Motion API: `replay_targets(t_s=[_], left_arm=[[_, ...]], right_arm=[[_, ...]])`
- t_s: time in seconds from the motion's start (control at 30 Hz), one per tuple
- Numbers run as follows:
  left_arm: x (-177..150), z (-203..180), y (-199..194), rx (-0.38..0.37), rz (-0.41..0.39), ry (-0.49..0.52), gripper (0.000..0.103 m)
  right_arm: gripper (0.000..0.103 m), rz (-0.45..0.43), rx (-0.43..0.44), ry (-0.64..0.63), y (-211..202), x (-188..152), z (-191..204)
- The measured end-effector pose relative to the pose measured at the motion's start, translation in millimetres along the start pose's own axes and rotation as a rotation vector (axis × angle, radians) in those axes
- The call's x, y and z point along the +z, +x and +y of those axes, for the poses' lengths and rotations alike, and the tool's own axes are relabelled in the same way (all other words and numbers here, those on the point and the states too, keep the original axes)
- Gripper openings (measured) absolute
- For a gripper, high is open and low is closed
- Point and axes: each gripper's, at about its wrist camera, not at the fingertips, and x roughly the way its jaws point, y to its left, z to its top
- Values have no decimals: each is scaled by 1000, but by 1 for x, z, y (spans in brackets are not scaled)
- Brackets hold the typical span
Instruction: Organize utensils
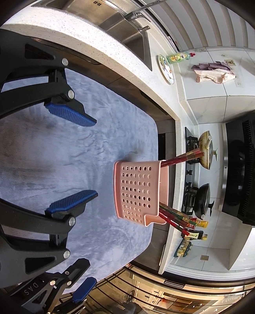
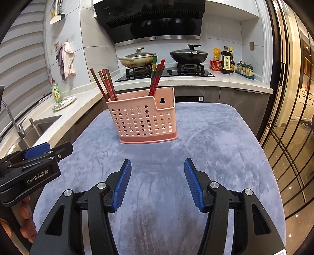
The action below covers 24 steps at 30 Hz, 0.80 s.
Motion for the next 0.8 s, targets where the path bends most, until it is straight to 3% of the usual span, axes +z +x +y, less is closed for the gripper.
replay_targets(t_s=[0.2, 0.47, 0.8], left_arm=[[-4, 1, 2, 12, 15, 2, 71], [-14, -1, 4, 25, 29, 12, 81], [-20, -1, 7, 34, 48, 12, 88]], right_arm=[[73, 1, -6, 1, -1, -3, 0], [83, 15, -13, 4, 1, -5, 1], [85, 39, -37, -29, 5, -9, 8]])
